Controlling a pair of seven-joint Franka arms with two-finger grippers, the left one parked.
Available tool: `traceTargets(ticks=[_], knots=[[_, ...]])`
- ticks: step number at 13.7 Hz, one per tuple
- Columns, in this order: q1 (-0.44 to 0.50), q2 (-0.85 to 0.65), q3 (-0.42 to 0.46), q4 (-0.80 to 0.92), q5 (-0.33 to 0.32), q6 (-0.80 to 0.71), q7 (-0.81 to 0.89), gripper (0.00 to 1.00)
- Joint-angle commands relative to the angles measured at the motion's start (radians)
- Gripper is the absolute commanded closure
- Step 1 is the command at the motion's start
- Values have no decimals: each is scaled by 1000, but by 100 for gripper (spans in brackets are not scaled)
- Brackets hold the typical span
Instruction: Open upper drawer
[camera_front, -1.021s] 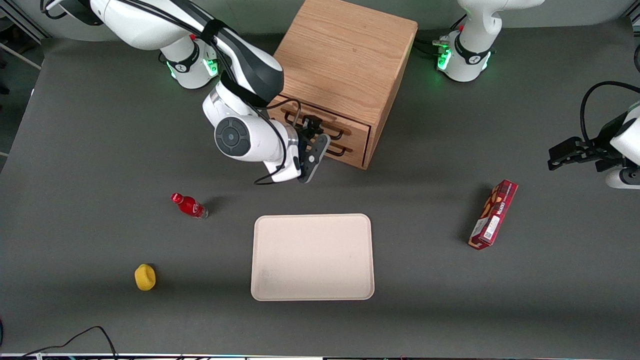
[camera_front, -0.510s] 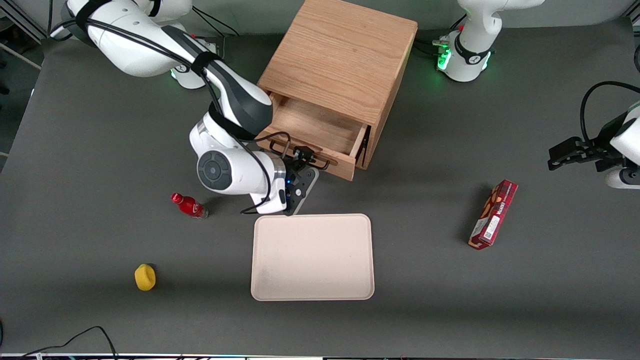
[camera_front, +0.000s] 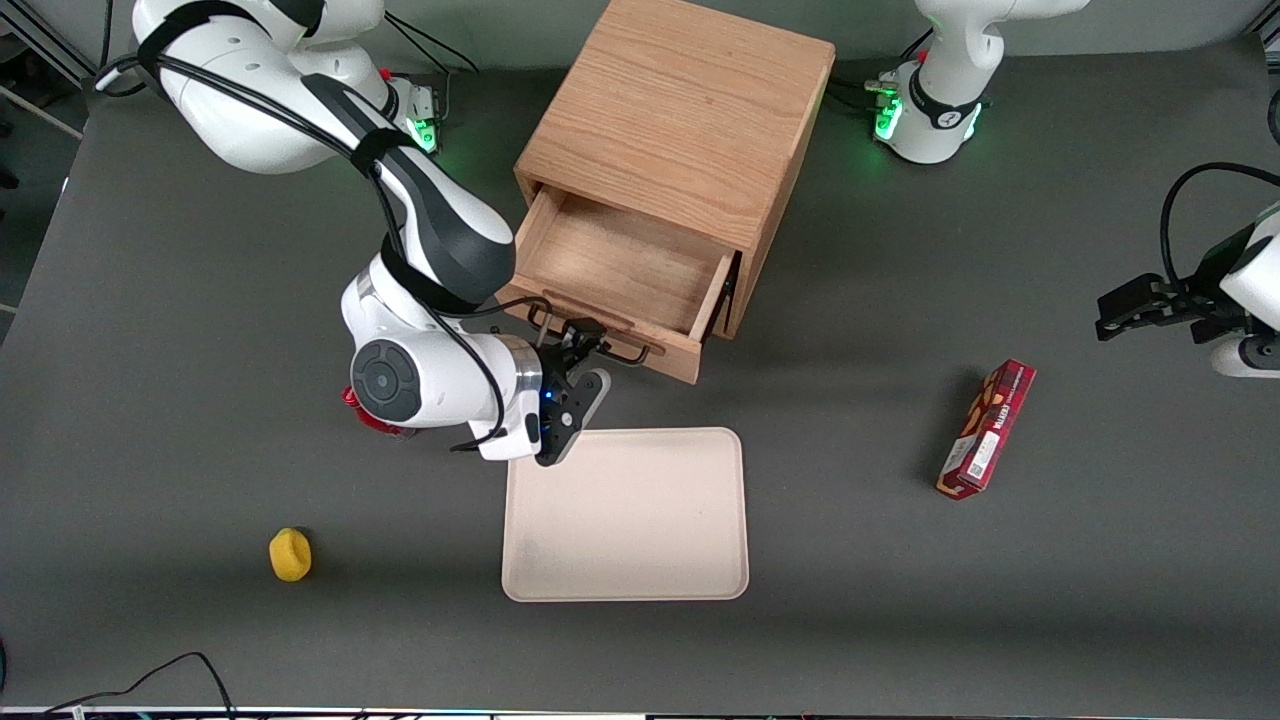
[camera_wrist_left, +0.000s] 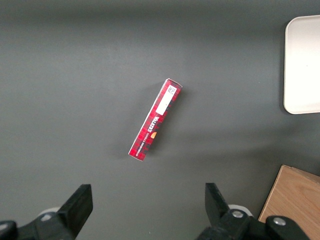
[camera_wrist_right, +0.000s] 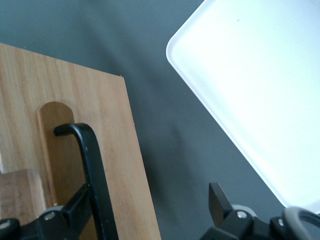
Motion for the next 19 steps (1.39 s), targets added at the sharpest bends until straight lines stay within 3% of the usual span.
traceTargets(ticks=[1,19], knots=[[15,41,-23,80,-21,-25,9,0],[15,112,-160,256,-21,-31,-178,0]])
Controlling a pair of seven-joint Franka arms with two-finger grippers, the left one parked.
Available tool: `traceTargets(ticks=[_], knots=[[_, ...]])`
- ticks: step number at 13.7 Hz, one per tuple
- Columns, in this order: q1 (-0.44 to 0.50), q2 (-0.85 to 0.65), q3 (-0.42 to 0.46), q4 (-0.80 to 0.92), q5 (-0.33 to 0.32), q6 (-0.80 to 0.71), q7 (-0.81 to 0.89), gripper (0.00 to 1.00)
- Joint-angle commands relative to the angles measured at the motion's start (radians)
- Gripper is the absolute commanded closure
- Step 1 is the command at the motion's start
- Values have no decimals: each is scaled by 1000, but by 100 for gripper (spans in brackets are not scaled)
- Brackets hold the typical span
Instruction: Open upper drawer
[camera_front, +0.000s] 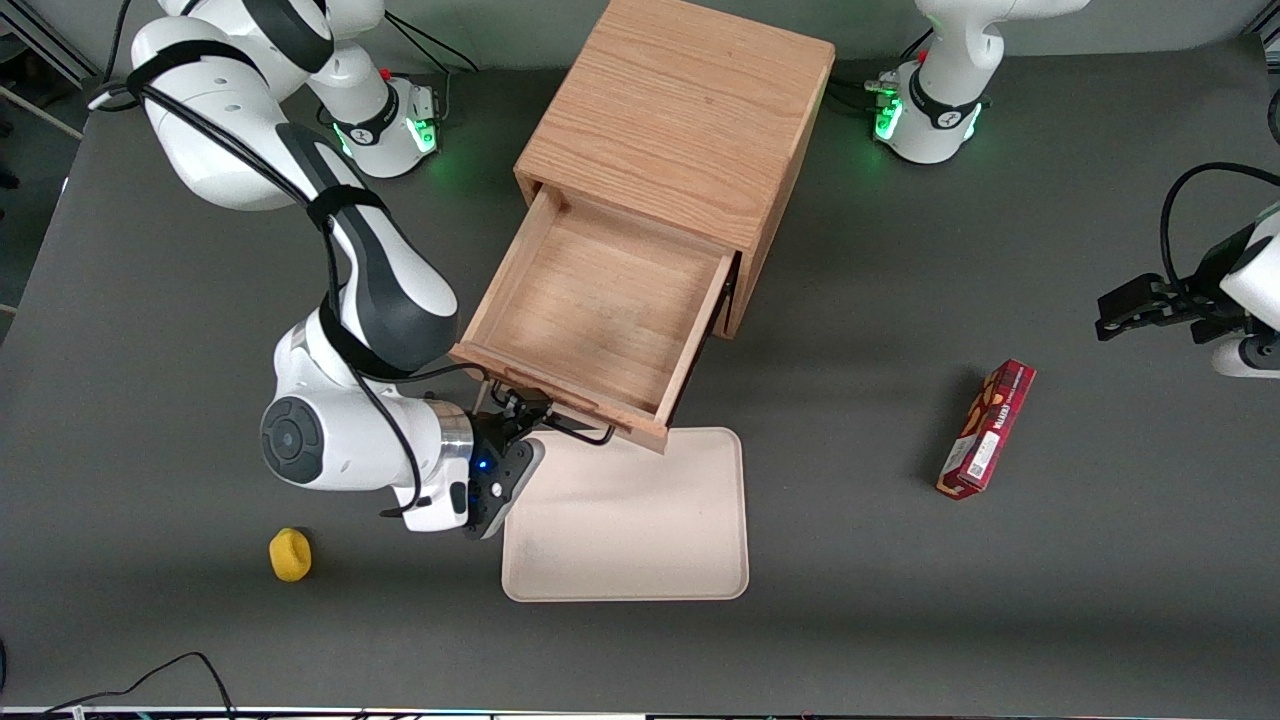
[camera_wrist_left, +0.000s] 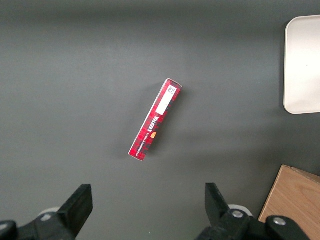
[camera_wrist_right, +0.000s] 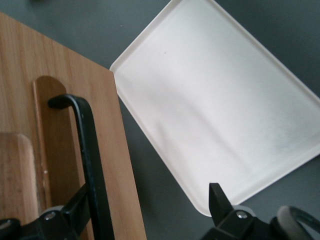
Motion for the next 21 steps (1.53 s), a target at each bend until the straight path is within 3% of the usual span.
traceTargets(ticks=[1,4,10,13,15,18,20,21], knots=[[15,21,-20,69,-15,-30,-19,0],[20,-118,-14,63,-20,-113,42,0],[-16,-430,-25,-9,-89,-384,449,0],[-34,-580,-146,-78,-115,-495,586,0],[-36,-681,-233,-115,-132,-681,595,0],[-52,-951,-364,-506,-133,-563,583,0],[-57,-1187,-378,-849,-138,-369,584,0],[-57,-1241,-385,-925,-155,-321,583,0]])
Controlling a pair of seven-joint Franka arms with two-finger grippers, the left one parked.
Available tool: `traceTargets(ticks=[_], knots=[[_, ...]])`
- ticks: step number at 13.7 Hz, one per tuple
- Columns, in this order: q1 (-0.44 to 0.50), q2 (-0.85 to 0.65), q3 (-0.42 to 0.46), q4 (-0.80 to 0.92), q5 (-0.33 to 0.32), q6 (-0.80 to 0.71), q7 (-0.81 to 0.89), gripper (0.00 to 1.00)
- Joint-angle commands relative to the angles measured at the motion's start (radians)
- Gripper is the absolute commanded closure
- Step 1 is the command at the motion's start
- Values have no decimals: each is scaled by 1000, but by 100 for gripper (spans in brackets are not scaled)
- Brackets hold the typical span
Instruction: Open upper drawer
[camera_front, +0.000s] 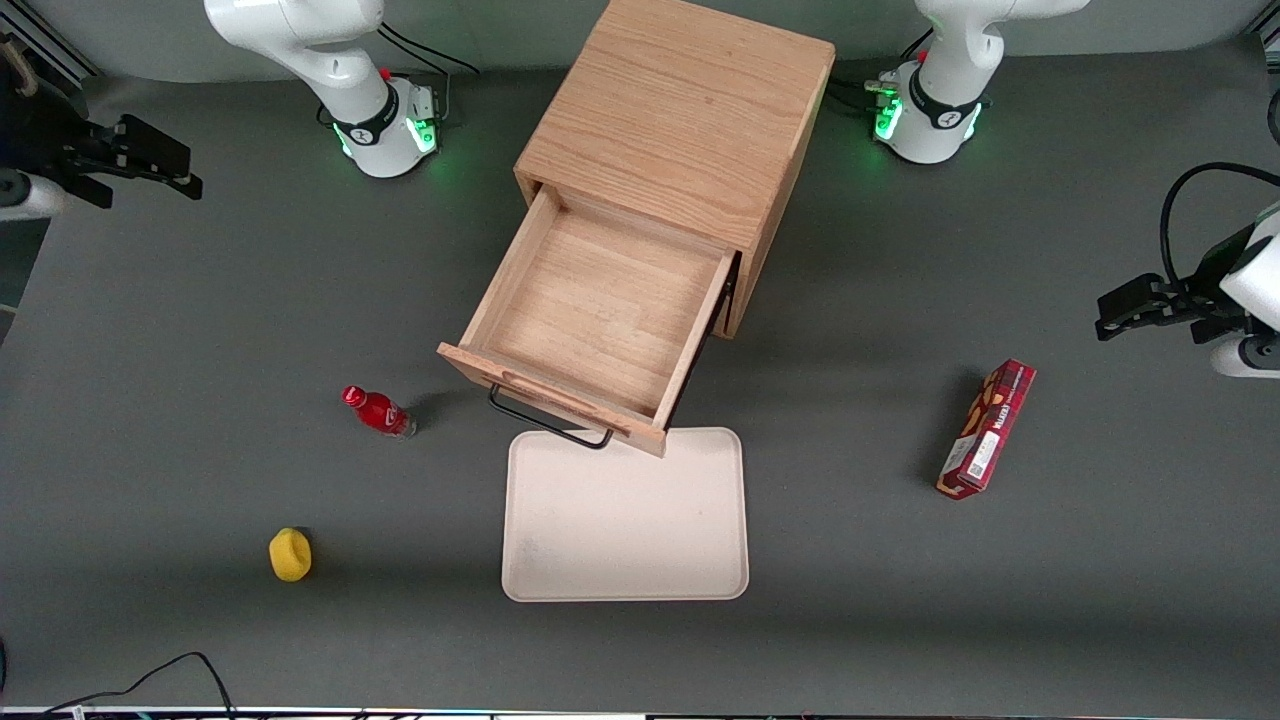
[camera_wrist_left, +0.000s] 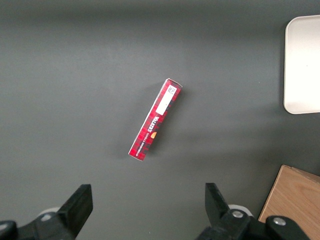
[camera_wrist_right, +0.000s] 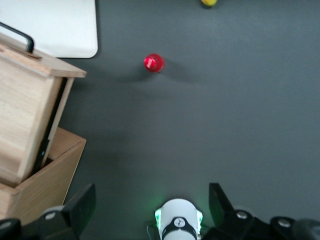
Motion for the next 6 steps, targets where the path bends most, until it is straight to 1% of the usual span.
traceTargets(ticks=[1,4,6], knots=[[11,-260,-2,-391,-60,182,25,0],[11,-224,-14,-350,-68,179,106,0],[11,-211,-24,-329,-68,178,121,0]])
